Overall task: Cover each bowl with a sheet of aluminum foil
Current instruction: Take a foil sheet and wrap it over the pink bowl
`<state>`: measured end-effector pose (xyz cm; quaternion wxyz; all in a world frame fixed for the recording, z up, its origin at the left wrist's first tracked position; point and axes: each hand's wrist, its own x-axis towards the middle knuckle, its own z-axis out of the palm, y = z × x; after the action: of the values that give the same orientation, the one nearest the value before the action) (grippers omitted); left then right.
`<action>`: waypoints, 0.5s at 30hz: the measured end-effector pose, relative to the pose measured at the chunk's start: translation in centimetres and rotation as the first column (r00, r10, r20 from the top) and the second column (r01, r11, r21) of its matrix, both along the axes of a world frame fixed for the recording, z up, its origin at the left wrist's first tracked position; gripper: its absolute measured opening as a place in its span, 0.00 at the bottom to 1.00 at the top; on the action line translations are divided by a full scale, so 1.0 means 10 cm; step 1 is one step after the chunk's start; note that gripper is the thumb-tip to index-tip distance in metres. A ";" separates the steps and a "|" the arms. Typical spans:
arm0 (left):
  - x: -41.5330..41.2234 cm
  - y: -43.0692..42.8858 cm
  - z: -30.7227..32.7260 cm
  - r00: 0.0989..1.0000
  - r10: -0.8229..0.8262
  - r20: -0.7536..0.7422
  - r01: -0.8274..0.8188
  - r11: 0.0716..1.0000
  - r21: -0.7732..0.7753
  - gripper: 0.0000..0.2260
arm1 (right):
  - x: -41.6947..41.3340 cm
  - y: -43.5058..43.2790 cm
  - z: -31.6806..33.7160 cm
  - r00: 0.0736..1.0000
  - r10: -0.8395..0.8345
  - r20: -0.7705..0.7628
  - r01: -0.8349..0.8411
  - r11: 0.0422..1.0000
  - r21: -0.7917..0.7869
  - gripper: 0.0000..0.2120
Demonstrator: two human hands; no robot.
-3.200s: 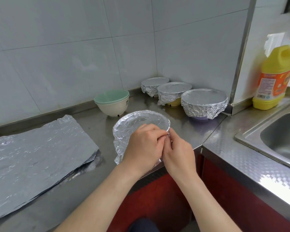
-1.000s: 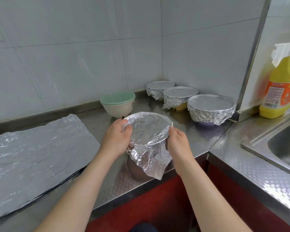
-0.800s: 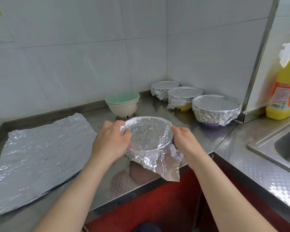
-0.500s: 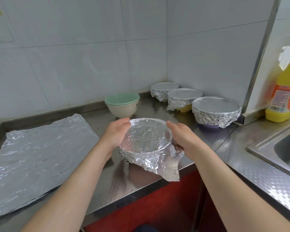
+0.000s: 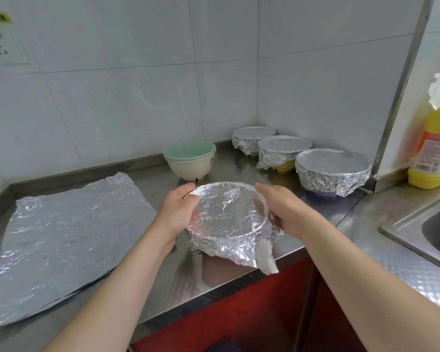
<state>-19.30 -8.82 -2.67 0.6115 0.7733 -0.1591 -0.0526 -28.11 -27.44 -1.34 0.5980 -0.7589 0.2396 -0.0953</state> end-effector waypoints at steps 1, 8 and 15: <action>0.02 0.03 0.02 1.000 0.000 -0.005 0.000 1.000 -0.014 0.20 | 0.02 -0.03 0.04 1.000 0.007 0.003 -0.007 1.000 0.000 0.23; 0.22 -0.06 0.10 0.990 0.031 -0.140 -0.037 0.998 -0.042 0.14 | 0.20 0.09 0.07 0.996 0.089 0.002 -0.087 0.977 -0.197 0.17; 0.13 -0.07 0.08 0.997 0.022 -0.073 -0.018 0.999 0.045 0.19 | 0.27 0.11 0.07 0.996 0.075 -0.056 -0.087 0.962 -0.257 0.16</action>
<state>-18.00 -9.56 -1.92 0.6001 0.7858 -0.1275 -0.0784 -25.37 -26.31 -0.63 0.4914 -0.8417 0.2074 -0.0840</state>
